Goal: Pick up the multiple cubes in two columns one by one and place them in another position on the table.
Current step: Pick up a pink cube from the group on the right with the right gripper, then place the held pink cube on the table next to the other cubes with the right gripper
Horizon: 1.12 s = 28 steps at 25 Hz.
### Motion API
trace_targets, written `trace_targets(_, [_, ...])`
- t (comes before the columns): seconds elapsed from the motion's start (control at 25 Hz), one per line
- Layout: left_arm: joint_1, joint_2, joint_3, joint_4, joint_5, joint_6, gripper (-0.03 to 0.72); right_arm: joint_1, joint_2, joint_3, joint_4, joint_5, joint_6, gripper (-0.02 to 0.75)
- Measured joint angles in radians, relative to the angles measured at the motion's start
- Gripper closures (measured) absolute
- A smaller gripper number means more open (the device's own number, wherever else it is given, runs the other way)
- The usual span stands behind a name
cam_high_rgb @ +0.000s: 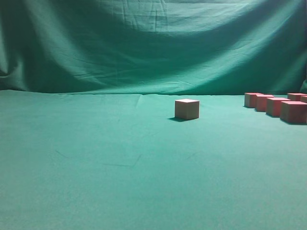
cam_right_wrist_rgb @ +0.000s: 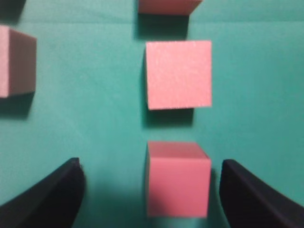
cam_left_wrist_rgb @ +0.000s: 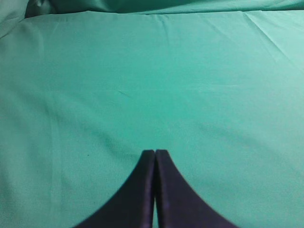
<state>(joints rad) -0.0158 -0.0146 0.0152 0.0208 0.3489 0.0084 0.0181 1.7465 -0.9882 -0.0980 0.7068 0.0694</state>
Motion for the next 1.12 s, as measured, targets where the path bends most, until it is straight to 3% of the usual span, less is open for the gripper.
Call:
trace_targets(0.24, [0.000, 0.000, 0.000, 0.000, 0.000, 0.000, 0.688, 0.000, 0.043, -0.017, -0.002, -0.002, 0.000, 0.176])
trace_targets(0.52, [0.000, 0.000, 0.000, 0.000, 0.000, 0.000, 0.688, 0.000, 0.046, -0.017, -0.004, 0.000, 0.002, 0.477])
trace_targets(0.88, [0.000, 0.000, 0.000, 0.000, 0.000, 0.000, 0.688, 0.007, -0.004, -0.019, 0.050, 0.103, -0.006, 0.469])
trace_targets(1.12, [0.000, 0.000, 0.000, 0.000, 0.000, 0.000, 0.688, 0.150, -0.168, -0.052, 0.145, 0.173, -0.116, 0.469])
